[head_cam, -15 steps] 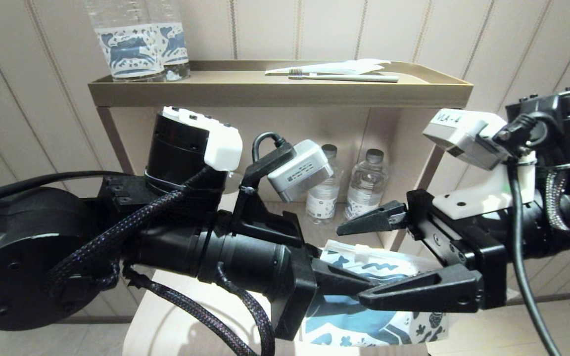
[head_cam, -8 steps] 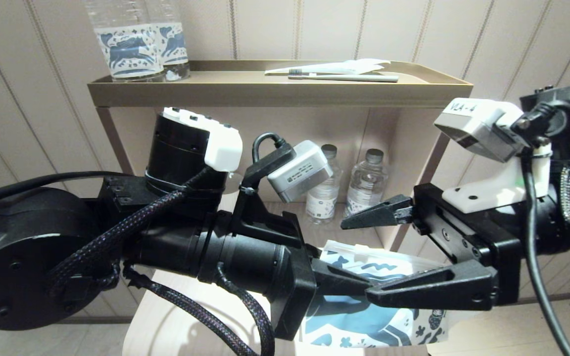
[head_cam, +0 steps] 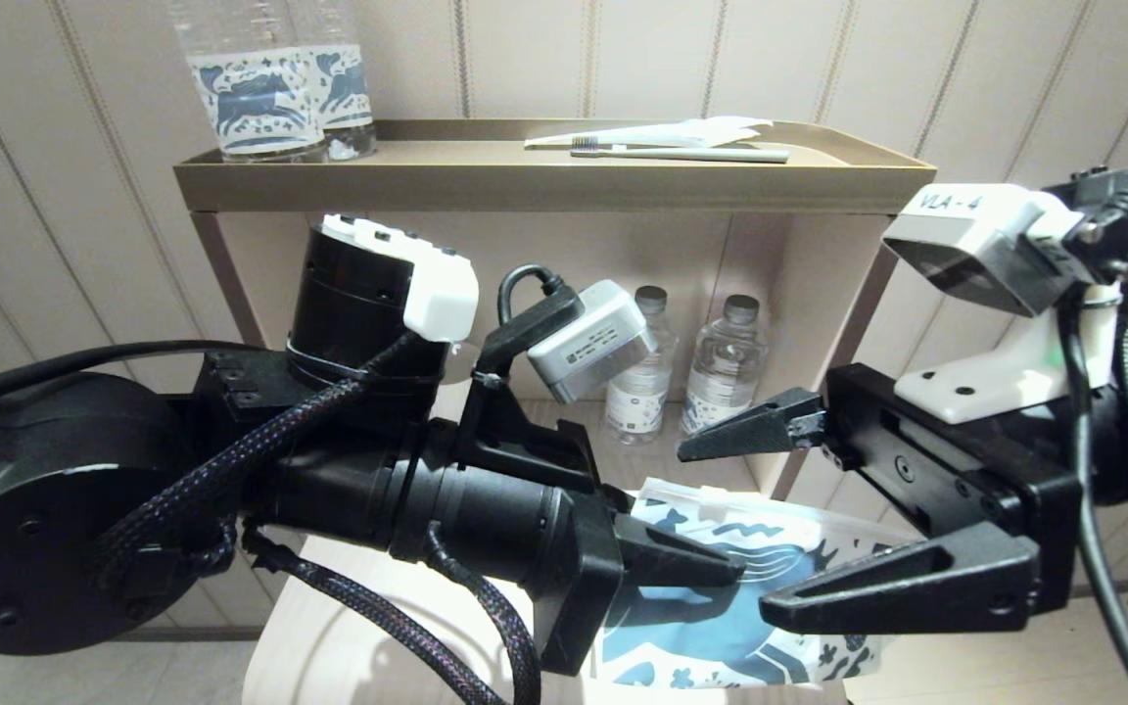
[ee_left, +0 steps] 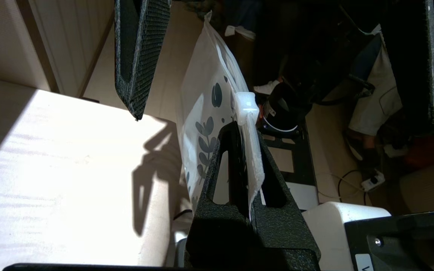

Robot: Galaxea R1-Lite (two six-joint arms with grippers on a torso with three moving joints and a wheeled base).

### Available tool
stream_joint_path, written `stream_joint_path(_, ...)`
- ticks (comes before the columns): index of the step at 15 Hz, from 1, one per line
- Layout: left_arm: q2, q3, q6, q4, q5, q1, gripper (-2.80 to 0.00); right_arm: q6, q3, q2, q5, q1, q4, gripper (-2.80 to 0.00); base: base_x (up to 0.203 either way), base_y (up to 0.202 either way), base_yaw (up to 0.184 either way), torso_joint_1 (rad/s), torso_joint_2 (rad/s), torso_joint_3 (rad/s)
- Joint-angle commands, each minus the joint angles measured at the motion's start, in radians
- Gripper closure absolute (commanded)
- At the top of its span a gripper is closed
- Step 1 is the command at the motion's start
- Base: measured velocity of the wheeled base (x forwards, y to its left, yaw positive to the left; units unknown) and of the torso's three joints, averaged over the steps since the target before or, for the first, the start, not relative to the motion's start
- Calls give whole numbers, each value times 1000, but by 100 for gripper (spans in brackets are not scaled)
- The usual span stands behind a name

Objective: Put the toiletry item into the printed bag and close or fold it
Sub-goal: Close the strorage bag and place it on the desk

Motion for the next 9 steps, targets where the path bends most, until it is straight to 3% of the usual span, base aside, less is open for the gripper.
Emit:
stream_joint_path(1,1,-1,0,-1,-4,0,0,-2,3,4,6,3,0,-280,0,0,0,0,0,0)
stream_joint_path(9,4,-3,3,-1,-4,0,0,-4,8,9,7,14,0,-280,0,0,0,0,0,0)
